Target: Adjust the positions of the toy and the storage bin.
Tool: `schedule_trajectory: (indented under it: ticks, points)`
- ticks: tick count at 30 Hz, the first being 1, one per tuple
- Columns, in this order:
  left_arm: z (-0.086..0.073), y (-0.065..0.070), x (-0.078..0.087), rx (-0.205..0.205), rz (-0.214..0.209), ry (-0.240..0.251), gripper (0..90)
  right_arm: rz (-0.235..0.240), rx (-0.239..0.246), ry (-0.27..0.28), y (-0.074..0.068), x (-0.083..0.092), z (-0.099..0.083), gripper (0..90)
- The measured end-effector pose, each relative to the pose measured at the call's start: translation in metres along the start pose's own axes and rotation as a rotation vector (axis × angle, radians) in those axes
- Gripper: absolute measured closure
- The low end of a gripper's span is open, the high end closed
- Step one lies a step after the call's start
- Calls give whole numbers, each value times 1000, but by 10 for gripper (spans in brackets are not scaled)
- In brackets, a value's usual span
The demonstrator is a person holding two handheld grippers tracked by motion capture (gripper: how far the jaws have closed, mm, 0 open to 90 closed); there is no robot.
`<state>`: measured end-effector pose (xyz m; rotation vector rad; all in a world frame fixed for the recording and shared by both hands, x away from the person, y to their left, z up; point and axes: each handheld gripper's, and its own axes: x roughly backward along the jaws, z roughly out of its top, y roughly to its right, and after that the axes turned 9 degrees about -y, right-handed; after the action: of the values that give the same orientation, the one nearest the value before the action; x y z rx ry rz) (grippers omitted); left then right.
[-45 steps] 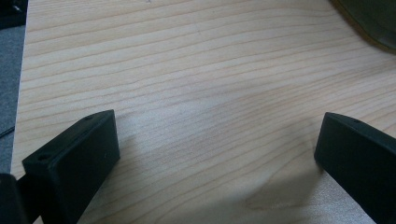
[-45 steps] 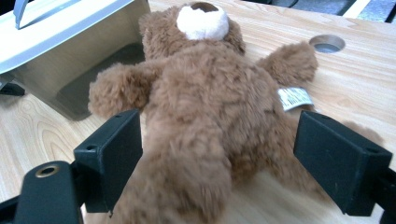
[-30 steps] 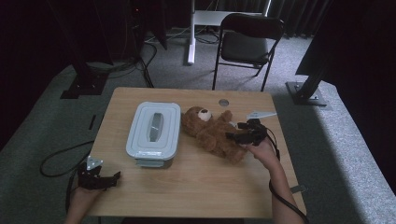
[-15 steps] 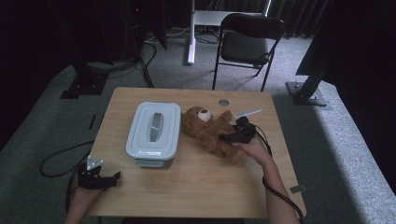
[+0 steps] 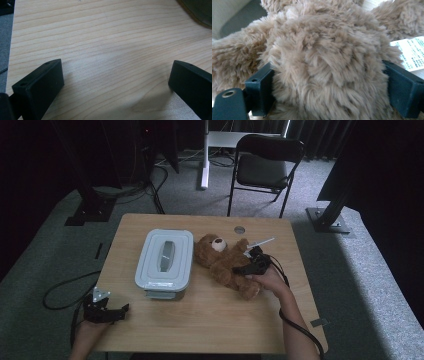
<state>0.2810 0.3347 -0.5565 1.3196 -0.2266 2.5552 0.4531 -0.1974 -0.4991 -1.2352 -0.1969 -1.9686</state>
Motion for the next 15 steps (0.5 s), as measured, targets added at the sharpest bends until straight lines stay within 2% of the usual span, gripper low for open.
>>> schedule_trajectory:
  ticks: [5, 8, 13, 15]
  points:
    - [0, 0, 0, 0, 0, 0, 6, -20, 16, -31, -5, -5, 0, 101]
    - [0, 0, 0, 0, 0, 0, 6, -32, -5, -20, -6, -8, -3, 109]
    - [0, 0, 0, 2, 1, 0, 6, -44, -14, 1, -8, -9, -7, 186]
    - [0, 0, 0, 4, 3, -1, 6, -71, -10, 6, -11, -11, -6, 238]
